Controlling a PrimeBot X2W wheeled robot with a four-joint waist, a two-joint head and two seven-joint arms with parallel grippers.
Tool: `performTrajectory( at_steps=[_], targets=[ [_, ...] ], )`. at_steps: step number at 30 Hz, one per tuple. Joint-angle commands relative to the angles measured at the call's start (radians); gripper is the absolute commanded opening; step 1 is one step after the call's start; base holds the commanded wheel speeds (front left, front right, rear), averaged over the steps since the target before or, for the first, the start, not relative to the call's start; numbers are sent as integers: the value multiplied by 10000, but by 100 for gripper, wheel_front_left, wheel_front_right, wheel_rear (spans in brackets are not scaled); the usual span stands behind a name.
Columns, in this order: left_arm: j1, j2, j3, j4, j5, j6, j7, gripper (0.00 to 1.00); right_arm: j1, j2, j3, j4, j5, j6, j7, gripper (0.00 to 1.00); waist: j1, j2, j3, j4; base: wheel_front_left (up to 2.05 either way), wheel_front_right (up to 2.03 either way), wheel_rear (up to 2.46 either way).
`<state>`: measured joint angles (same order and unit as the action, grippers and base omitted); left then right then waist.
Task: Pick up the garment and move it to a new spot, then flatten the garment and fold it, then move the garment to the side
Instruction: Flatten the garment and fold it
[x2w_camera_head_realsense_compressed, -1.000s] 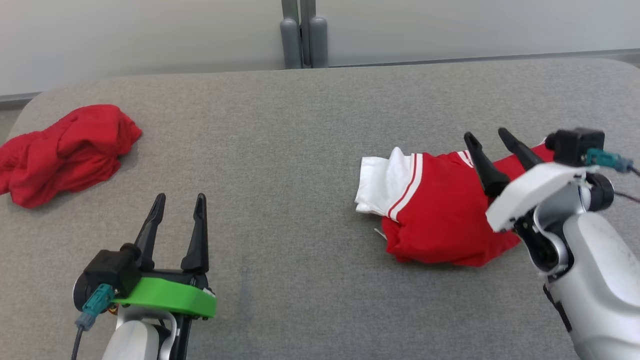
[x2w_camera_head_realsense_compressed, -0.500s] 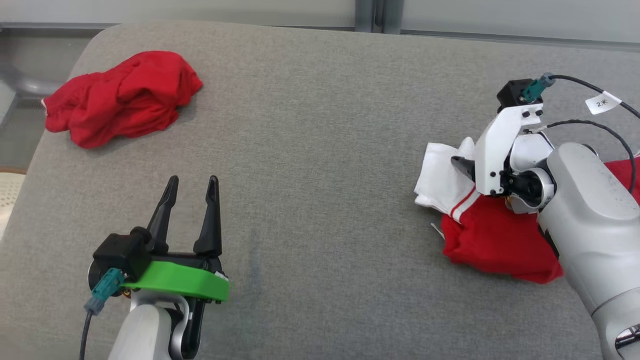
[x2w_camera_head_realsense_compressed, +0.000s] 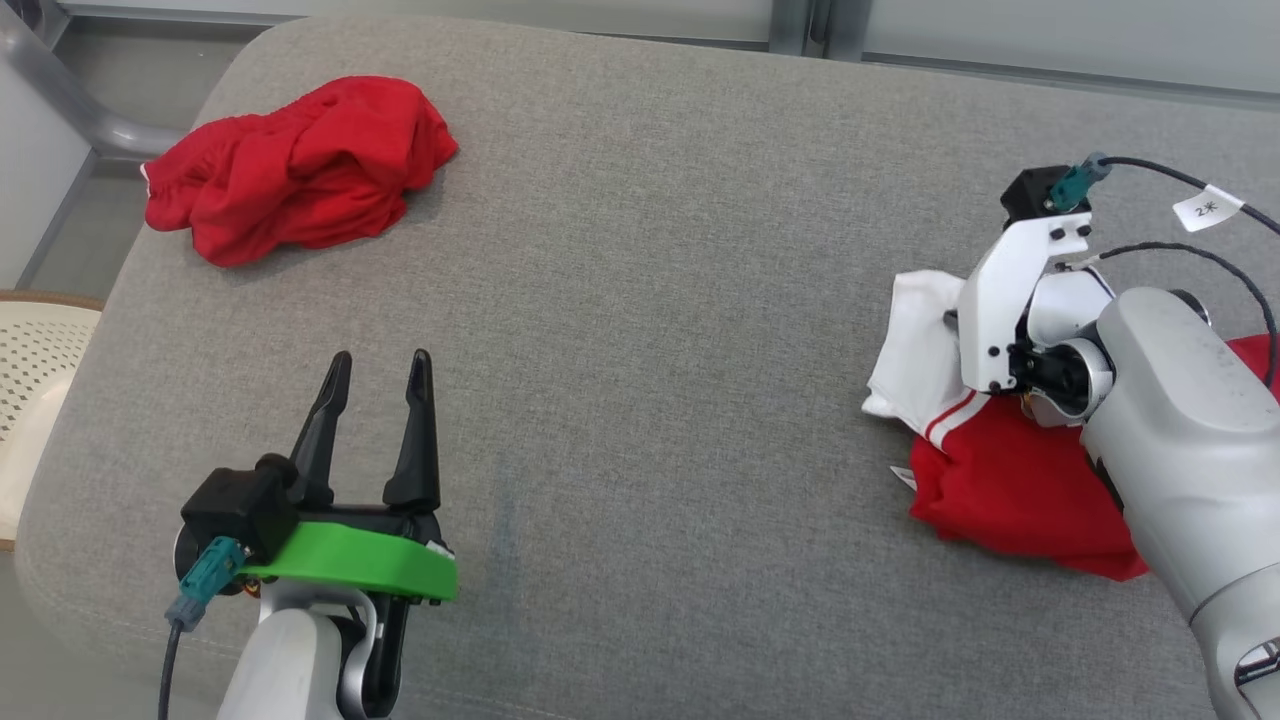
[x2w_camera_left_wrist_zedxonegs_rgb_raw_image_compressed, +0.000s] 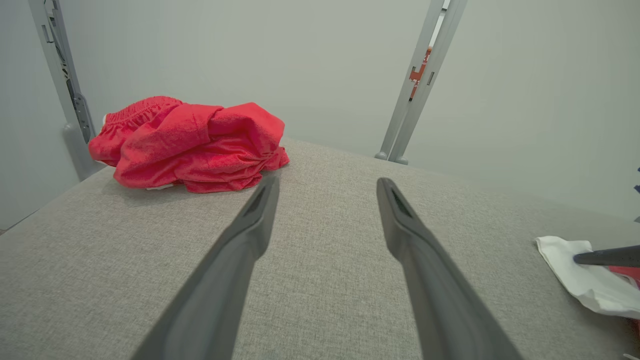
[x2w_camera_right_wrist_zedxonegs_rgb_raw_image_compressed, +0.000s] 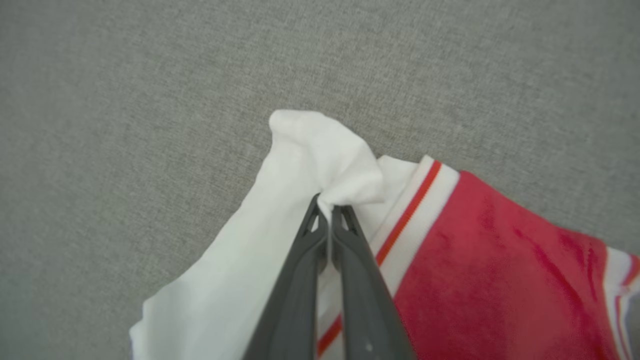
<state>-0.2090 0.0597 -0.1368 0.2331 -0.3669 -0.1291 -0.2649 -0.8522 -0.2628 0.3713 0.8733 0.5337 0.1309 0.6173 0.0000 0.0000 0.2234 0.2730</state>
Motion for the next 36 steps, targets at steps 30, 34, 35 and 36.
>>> performTrajectory(
  at_steps=[30, 34, 35, 36],
  targets=[
    [-1227, 2, -977, -266, 106, -23, 9, 100, -3583, -1869, -3969, 2308, -3902, -5, -6305, 100, 0, 0, 2017, 102, 0, 0, 0],
    [-989, 148, -972, -133, 147, -13, 9, 100, -3143, -1130, -3607, 2174, -3828, -6, -7165, 100, 0, 0, 1314, -312, 0, 0, 0],
    [-894, 189, -965, -100, 162, -13, 10, 100, -2995, -875, -3438, 2058, -3698, -6, -7381, 100, 0, 0, 1077, -466, 0, 0, 0],
    [-830, 213, -968, -69, 167, -13, 10, 100, -2857, -687, -3286, 1960, -3573, -6, -7511, 100, 0, 0, 899, -585, 0, 0, 0]
  ],
)
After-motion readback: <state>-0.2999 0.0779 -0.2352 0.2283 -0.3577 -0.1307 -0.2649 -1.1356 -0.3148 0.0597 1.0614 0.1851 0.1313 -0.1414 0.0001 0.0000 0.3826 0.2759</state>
